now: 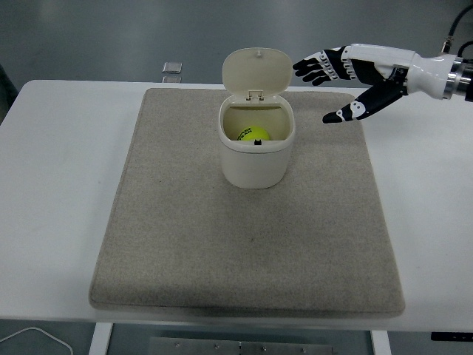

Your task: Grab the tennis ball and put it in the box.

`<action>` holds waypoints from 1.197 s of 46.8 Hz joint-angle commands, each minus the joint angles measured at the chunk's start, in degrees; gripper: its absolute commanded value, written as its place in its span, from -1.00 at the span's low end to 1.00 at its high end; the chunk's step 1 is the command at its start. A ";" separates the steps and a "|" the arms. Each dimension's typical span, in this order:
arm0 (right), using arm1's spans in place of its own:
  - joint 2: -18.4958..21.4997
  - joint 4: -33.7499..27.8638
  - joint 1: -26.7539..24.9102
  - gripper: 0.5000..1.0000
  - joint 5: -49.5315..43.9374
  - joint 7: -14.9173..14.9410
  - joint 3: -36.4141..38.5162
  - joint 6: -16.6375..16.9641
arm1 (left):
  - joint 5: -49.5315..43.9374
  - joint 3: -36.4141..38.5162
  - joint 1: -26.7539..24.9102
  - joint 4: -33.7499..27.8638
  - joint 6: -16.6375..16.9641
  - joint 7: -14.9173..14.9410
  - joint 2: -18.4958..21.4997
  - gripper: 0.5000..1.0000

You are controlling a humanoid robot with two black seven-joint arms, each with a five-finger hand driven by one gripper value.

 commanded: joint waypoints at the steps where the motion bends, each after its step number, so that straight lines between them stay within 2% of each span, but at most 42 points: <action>1: -1.01 -0.58 -1.46 0.64 3.60 0.01 0.06 -0.46 | 0.00 0.00 0.02 -0.06 0.00 0.01 0.00 0.97; 17: -1.19 -6.65 -7.00 0.71 18.63 -0.34 0.06 -4.93 | 0.00 0.00 0.02 0.03 0.00 0.01 0.00 0.97; 27: 0.04 -6.65 -9.98 0.71 19.61 -0.26 0.06 -10.38 | 0.00 0.00 0.02 0.03 0.00 0.01 0.00 0.97; 35: 3.12 -7.79 -12.36 0.71 19.69 -0.26 0.76 -14.69 | 0.00 0.00 -0.07 0.03 0.00 0.01 0.00 0.96; 49: 5.67 -7.96 -19.21 0.71 21.71 -0.52 10.77 -15.31 | 0.00 0.00 0.02 -0.06 0.00 0.01 0.00 0.96; 56: 5.85 -8.58 -20.18 0.72 31.98 -4.03 11.75 -15.31 | 0.00 0.00 0.02 0.03 0.00 0.01 0.00 0.97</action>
